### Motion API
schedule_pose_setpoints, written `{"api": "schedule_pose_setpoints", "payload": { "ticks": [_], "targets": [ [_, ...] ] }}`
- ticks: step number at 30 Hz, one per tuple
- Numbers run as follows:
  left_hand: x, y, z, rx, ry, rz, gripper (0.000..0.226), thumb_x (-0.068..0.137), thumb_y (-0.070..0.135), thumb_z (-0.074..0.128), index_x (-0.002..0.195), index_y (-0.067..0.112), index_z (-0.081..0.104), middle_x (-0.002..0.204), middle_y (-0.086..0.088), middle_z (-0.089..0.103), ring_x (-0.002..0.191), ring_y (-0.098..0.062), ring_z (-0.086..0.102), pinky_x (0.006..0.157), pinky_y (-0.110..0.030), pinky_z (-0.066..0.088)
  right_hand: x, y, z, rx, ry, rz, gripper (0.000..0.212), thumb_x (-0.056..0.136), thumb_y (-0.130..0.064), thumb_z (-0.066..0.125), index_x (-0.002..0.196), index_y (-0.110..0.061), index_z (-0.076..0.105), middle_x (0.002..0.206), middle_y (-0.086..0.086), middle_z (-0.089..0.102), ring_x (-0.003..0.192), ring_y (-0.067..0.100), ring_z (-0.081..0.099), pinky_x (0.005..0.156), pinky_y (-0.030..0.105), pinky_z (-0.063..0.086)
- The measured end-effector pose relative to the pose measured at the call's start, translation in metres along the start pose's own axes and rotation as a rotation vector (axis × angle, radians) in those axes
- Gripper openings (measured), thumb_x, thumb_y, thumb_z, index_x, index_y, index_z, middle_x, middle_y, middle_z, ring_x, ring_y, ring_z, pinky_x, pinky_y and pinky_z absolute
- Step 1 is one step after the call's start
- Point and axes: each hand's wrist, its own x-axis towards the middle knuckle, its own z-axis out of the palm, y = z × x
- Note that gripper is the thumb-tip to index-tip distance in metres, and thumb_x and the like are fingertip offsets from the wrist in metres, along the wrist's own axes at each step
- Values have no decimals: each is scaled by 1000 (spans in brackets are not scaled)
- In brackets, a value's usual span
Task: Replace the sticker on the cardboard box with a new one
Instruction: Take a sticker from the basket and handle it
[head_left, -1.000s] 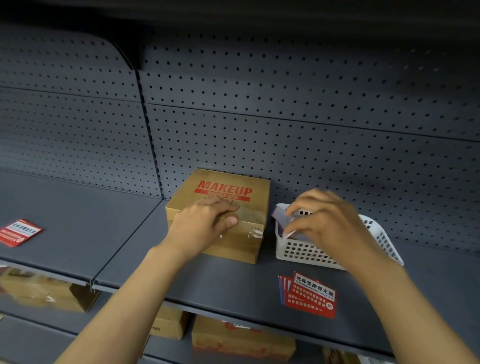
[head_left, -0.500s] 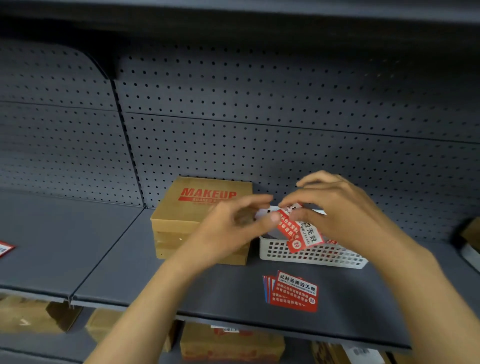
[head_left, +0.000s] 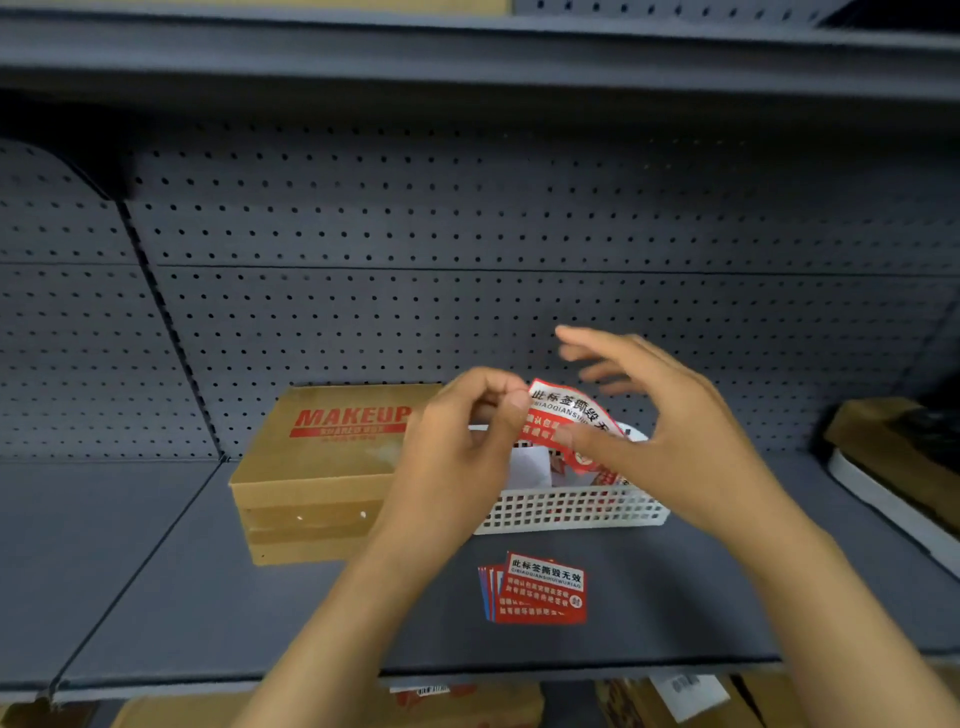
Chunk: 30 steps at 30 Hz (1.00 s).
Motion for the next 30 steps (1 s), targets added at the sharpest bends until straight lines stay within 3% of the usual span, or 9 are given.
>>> {"api": "schedule_pose_setpoints", "payload": {
  "ticks": [2,4,7,11,15,19,22,25,30],
  "targets": [
    [2,-1,5,-95,12,-42,15,100,28,57,86,29,63,86,7,72,84,-9,70,81,-36,60,-4,5,-3,66,102,51,55,81,-25,80,129,-43,60,121,-21,64,110,4,63,96,20,49],
    [3,0,8,-204,-24,-110,15,101,28,54,90,24,63,90,5,74,86,-9,71,87,-41,60,-5,7,-7,188,151,139,31,82,-25,79,110,-34,71,99,-13,77,94,3,71,91,25,54],
    [3,6,11,-384,-91,-208,17,102,24,51,91,14,60,78,8,73,76,2,69,76,-25,60,-9,7,-11,421,172,231,17,77,-34,75,92,-29,77,84,-2,81,77,9,74,76,31,57],
    [1,11,21,-514,-87,-242,16,103,18,49,104,5,58,94,-4,75,84,-5,72,75,-19,58,-14,10,-12,594,111,273,30,81,-33,70,110,-28,71,87,5,78,80,18,74,79,39,58],
    [2,2,28,-382,-36,-170,20,102,21,52,119,28,59,77,12,72,86,-6,71,83,-27,59,-15,15,-6,411,95,314,25,90,-26,68,114,-32,72,89,2,78,86,18,75,81,37,60],
    [-3,4,24,-44,-63,-94,34,96,47,56,79,23,73,79,3,71,75,-7,70,74,-33,57,-16,15,-4,313,103,399,11,88,-32,72,86,-25,80,82,-1,80,77,16,76,73,29,59],
    [-4,6,25,-82,-54,-117,45,94,49,58,71,11,67,79,-6,70,77,-22,71,77,-46,58,-18,13,-6,378,56,385,16,90,-30,68,83,-18,76,87,2,77,75,10,73,69,25,55],
    [-6,6,29,-434,-194,-268,36,89,43,60,92,11,75,89,-13,79,85,-35,76,81,-48,61,-19,11,-5,558,34,391,20,93,-29,61,89,-12,71,83,3,76,72,11,70,65,22,54],
    [-5,2,35,-679,-327,-271,51,82,26,69,132,20,62,97,-13,79,91,-18,74,86,-27,58,-18,10,6,736,82,444,24,87,-34,60,95,-14,72,80,2,76,68,14,70,66,24,56]
  ]
}}
